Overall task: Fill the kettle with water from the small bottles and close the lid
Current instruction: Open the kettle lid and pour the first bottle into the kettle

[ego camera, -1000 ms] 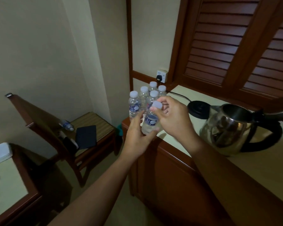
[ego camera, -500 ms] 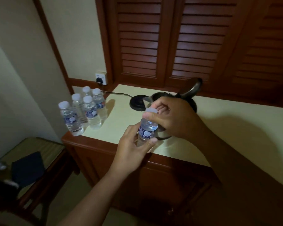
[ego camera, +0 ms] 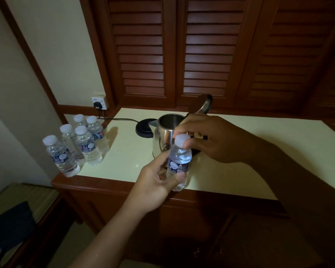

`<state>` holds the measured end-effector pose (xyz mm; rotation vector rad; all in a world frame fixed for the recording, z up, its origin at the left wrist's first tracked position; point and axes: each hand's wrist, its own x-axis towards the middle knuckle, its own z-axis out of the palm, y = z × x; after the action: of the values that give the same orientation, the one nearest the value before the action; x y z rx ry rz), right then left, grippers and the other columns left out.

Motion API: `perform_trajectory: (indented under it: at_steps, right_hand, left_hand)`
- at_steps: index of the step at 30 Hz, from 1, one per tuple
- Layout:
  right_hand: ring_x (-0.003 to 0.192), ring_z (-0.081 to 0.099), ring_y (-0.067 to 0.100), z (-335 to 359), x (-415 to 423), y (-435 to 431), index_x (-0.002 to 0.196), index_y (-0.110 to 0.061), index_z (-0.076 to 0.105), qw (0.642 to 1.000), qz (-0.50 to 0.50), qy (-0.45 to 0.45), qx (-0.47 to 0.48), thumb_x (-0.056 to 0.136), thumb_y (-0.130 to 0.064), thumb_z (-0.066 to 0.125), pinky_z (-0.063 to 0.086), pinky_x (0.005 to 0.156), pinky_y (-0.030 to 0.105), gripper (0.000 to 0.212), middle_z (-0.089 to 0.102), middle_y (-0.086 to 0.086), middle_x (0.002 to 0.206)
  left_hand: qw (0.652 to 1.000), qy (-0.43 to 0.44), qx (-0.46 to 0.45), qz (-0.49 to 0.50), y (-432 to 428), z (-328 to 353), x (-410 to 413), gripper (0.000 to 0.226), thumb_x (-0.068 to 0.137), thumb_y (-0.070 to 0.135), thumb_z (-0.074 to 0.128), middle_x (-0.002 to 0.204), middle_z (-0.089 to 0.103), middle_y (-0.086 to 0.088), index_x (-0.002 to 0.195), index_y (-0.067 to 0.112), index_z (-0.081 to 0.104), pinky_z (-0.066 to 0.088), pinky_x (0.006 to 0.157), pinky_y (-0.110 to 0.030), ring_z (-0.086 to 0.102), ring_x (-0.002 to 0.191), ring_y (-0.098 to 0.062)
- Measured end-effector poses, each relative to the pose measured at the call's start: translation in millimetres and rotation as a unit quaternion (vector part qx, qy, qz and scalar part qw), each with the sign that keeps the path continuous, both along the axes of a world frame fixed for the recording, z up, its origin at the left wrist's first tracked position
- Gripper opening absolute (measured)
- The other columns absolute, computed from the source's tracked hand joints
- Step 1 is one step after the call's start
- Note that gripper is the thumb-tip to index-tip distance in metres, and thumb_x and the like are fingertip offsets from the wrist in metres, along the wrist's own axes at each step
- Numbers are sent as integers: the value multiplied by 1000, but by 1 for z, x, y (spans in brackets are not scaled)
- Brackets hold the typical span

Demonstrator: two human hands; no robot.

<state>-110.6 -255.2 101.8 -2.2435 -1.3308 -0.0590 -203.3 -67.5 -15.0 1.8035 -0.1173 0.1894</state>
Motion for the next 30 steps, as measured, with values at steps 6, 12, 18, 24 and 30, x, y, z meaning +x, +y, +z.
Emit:
perform_trajectory:
  at_steps: [6,12,18,24,30]
  right_hand:
    - [122,52,2,1,2,-3,132,-21,64,1000,10,-11,-3,100,-2,58,35,99,6,38,64,-5,129]
    - [130,52,8,-1,-7,6,144,-24,54,999,-13,-16,-25,95,-15,65,43,106,27,52,58,-7,142]
    - [97,65,5,-11,-7,17,124,-24,71,995,-65,-26,75,93,-31,72,51,83,22,32,72,-10,108]
    - [115,65,2,-48,-11,-2,128,-26,66,962,-86,133,223,98,-13,66,51,98,19,33,71,-13,119]
    - [100,68,2,-144,-4,-17,99,-25,75,899,-304,159,272,93,-17,73,54,92,20,10,69,-14,106]
  left_hand:
    - [999,1,16,-37,8,6,4,58,99,11,70,137,66,20,148,33,49,54,107,-35,60,131,0]
    - [999,11,32,-23,14,3,6,59,101,9,68,137,65,24,148,39,48,53,107,-30,57,131,5]
    - [999,12,37,-22,16,-3,5,60,100,8,68,130,62,37,142,44,46,50,100,-13,56,129,11]
    - [1000,19,22,-8,21,-16,6,59,99,2,68,133,66,23,147,29,48,49,105,-18,59,130,3]
    - [999,30,18,18,25,-32,12,59,97,5,71,134,67,18,145,33,51,48,109,-29,59,131,-2]
